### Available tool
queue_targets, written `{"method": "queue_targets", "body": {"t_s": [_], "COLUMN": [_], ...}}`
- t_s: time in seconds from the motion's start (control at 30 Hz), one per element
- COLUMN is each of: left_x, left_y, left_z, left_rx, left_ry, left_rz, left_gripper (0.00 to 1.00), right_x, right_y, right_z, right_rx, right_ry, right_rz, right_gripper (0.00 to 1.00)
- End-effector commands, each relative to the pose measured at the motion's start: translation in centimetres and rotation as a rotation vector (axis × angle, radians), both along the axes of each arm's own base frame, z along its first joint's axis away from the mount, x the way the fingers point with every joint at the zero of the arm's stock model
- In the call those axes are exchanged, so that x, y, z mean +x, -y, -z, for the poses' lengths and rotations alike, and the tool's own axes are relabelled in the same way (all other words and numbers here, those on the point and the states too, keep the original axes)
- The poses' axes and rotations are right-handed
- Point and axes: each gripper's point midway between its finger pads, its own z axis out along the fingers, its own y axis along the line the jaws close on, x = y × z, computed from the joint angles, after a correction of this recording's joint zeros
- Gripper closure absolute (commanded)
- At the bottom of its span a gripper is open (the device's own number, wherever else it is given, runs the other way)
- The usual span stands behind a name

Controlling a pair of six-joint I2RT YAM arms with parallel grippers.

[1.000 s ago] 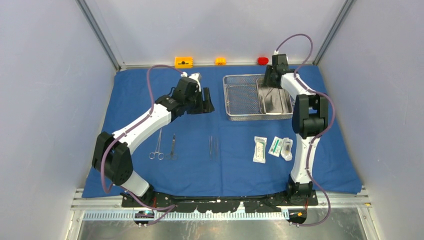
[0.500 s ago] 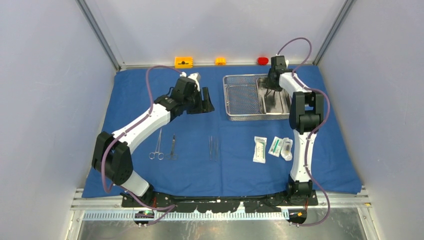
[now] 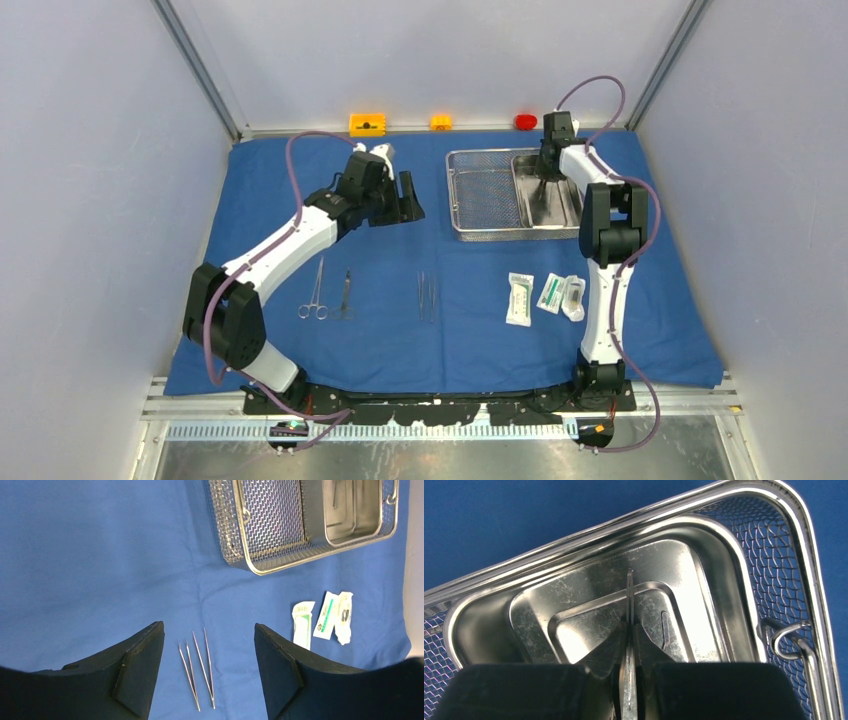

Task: Open and lay out the surgical kit
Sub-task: Pick up the medical item from the container, then place the medical item in the surgical kit.

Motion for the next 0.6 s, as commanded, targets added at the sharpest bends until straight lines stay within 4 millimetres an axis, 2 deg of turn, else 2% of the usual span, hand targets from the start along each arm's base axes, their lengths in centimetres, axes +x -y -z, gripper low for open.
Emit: {"method": "queue_targets", "body": {"t_s": [0.0,0.1,0.3,0.43,0.57], "left_x": [1.5,1.9,2.5,2.9,3.1], "left_y": [-0.7,-1.0,-0.3,0.6,1.7], "left_z": [-2.9,-3.2,-4.8,-6.1,-7.7], "left_rx": [-0.065,-0.067,-0.08,-0.111,-0.156], "left_ry": [0.074,0.085,0.122,0.135,0.152], "left_rz": [-0.036,-0.043,-0.007,0.026,0.063], "left_gripper": [0.31,0.3,0.28,0.26,0.26], "right_x": [0.6,0.4,-0.7,-2.8,-5.9], "right_y": [0.1,-0.2,-1.6,-3.8,-6.8], "right_z": [-5.6,-8.0,-14.5,-18.1,-20.5], "right_rx": [0.006,0.015,0.061,0.126,0.201], "right_ry": [0.103,0.154,0.326,0.424,0.494], "right_rz": [-0.009,-0.031,-0.12,-0.24,-0.385], "right_gripper": [0.89,0.94,1.0,1.0,1.0]}}
